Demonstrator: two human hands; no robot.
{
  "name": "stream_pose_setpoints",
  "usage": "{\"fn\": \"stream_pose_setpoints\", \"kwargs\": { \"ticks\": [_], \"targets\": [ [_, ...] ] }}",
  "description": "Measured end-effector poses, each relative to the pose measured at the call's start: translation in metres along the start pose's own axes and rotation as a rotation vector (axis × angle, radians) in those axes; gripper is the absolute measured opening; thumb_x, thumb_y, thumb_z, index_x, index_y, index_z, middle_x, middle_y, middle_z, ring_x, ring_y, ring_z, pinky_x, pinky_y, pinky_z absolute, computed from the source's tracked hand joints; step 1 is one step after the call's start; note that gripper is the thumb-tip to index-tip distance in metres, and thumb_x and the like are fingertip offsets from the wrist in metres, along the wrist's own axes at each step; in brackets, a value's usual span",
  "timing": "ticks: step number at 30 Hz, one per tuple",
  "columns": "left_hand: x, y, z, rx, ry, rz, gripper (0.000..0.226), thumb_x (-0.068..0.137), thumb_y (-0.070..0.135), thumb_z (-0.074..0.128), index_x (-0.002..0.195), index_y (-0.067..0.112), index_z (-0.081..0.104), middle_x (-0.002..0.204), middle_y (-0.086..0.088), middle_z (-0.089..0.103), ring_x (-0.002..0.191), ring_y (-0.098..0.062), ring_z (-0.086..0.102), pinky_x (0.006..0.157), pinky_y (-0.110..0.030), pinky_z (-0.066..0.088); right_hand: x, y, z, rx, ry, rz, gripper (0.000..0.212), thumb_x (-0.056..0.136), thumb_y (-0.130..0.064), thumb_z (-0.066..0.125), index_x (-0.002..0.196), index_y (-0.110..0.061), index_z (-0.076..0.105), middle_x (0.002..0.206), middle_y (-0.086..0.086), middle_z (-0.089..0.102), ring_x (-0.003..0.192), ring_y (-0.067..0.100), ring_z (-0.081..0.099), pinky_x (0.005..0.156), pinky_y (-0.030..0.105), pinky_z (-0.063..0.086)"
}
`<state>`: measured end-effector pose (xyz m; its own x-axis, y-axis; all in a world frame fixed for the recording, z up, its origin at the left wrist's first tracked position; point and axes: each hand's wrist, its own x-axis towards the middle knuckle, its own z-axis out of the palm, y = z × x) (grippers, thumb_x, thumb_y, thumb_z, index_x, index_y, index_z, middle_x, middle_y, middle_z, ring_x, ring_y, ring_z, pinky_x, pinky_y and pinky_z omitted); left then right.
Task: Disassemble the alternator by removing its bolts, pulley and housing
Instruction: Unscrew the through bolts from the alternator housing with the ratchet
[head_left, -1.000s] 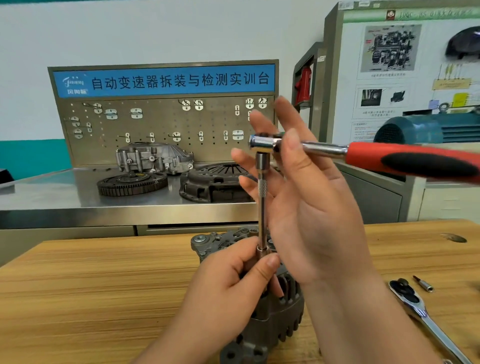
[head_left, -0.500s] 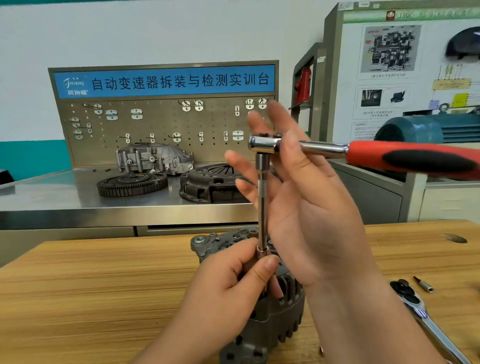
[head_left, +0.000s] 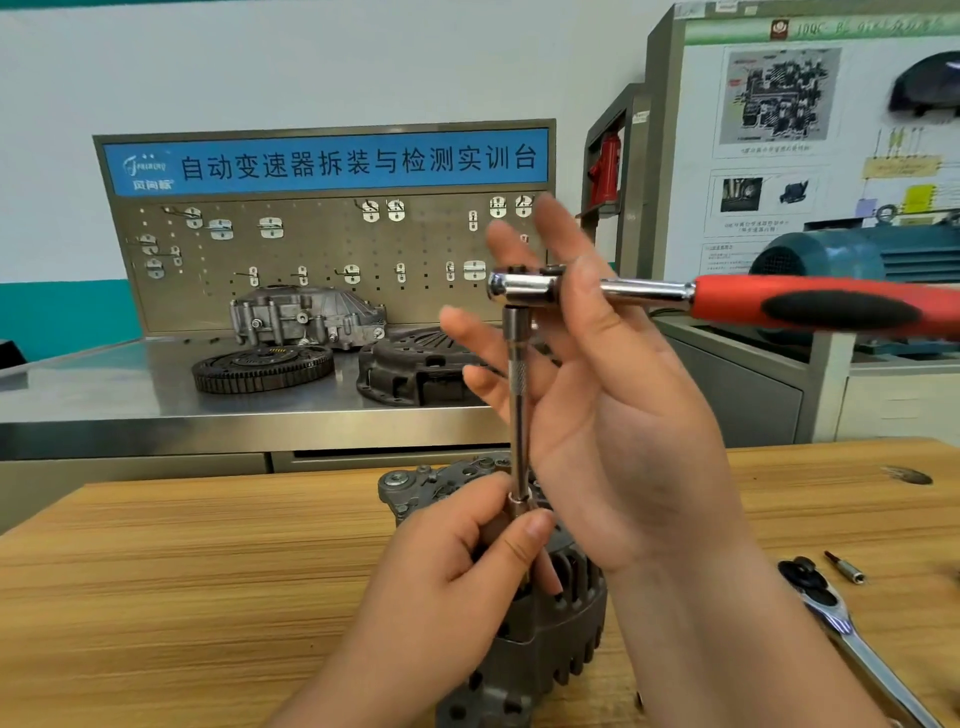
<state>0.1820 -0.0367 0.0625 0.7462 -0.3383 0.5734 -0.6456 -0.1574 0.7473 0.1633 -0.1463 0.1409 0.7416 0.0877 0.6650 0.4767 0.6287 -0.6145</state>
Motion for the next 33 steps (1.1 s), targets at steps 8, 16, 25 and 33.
{"fn": "stream_pose_setpoints", "kwargs": {
  "ticks": [8,16,25,33],
  "targets": [
    [0.0005,-0.0030,-0.0015,0.026,-0.003,0.031,0.029,0.083,0.052,0.045,0.089,0.030,0.063,0.074,0.007,0.072,0.071,-0.026,0.066,0.068,-0.050,0.053,-0.0012,0.0008,-0.0015,0.029,-0.016,0.138,0.040,0.084,-0.043,0.052,0.118,-0.025,0.063,0.104,0.000,0.074,0.075,0.018,0.070,0.059,0.023,0.053],
    [0.0003,-0.0028,-0.0010,0.032,0.002,0.017,0.035,0.081,0.055,0.047,0.081,0.023,0.062,0.069,0.006,0.070,0.068,-0.026,0.063,0.069,-0.052,0.051,-0.0017,-0.0027,0.0018,-0.028,-0.009,0.015,0.031,0.089,-0.033,0.053,0.118,-0.029,0.062,0.121,-0.005,0.068,0.082,0.018,0.069,0.061,0.022,0.050],
    [-0.0004,0.0007,-0.0026,0.031,-0.035,-0.001,0.034,0.082,0.056,0.044,0.089,0.030,0.064,0.075,0.008,0.072,0.073,-0.023,0.066,0.073,-0.054,0.052,-0.0021,0.0001,0.0015,-0.026,0.034,0.066,0.035,0.087,-0.042,0.054,0.117,-0.028,0.064,0.114,-0.002,0.071,0.082,0.018,0.070,0.055,0.021,0.051],
    [0.0000,-0.0028,-0.0028,-0.008,-0.013,-0.036,0.038,0.081,0.060,0.047,0.084,0.029,0.069,0.074,-0.004,0.071,0.073,-0.036,0.063,0.071,-0.058,0.051,-0.0022,-0.0023,0.0015,-0.059,0.024,0.027,0.034,0.089,-0.039,0.051,0.119,-0.026,0.061,0.116,-0.005,0.071,0.081,0.019,0.071,0.060,0.023,0.052]
  ]
}}
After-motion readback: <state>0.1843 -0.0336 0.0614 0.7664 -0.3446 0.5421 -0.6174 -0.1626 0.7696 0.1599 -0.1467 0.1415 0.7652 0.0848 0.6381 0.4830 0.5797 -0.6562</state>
